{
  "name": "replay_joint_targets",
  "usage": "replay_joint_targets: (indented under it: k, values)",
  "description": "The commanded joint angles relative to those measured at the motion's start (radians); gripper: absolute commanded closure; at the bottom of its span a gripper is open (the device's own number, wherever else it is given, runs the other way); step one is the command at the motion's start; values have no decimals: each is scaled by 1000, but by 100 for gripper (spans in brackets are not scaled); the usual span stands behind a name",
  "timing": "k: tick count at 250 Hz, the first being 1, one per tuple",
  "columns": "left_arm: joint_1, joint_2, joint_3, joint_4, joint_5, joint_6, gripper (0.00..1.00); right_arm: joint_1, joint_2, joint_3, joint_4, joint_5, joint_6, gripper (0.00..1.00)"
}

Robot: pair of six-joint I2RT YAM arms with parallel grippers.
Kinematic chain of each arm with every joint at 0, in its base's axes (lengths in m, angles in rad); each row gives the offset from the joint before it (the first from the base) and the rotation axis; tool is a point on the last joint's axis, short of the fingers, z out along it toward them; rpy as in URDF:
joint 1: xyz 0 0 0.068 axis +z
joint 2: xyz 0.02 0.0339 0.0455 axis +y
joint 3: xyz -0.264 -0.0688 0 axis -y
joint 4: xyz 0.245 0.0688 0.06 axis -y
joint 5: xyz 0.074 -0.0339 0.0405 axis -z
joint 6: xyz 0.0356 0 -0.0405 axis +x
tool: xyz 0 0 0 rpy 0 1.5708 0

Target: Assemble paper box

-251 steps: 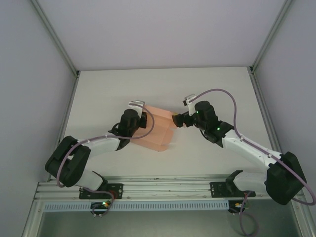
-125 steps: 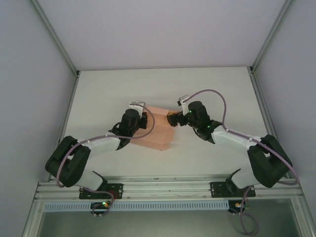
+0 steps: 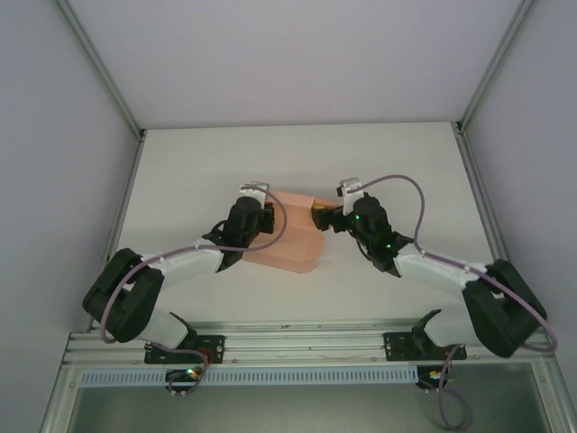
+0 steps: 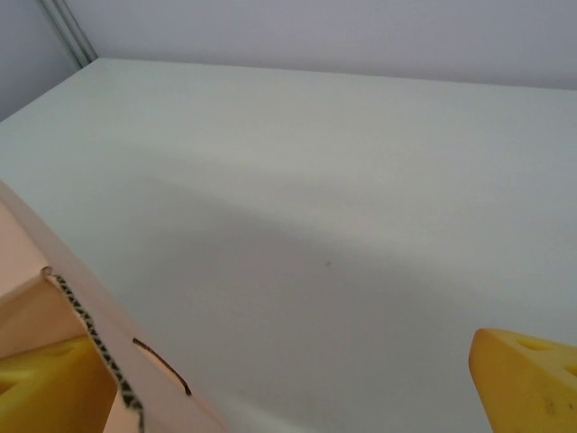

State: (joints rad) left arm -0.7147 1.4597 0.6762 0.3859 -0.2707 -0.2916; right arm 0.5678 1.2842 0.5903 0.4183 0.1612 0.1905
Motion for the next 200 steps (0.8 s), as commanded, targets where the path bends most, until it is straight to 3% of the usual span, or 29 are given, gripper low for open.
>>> replay_joint_targets:
  k: [1,43,90,200]
  values:
    - [-6,-19,37,-49,-22,18,100,7,-112,-25,-164,46,9,0]
    - [-4,-31,36,-45,-25,34,100,7,-229,-89,-319,78,55,0]
    - [-1,-51,39,-45,5,37,100,-11,-275,-139,-366,120,98,0]
    - [-3,-70,34,-43,57,31,100,-9,-23,-38,-75,69,78,0]
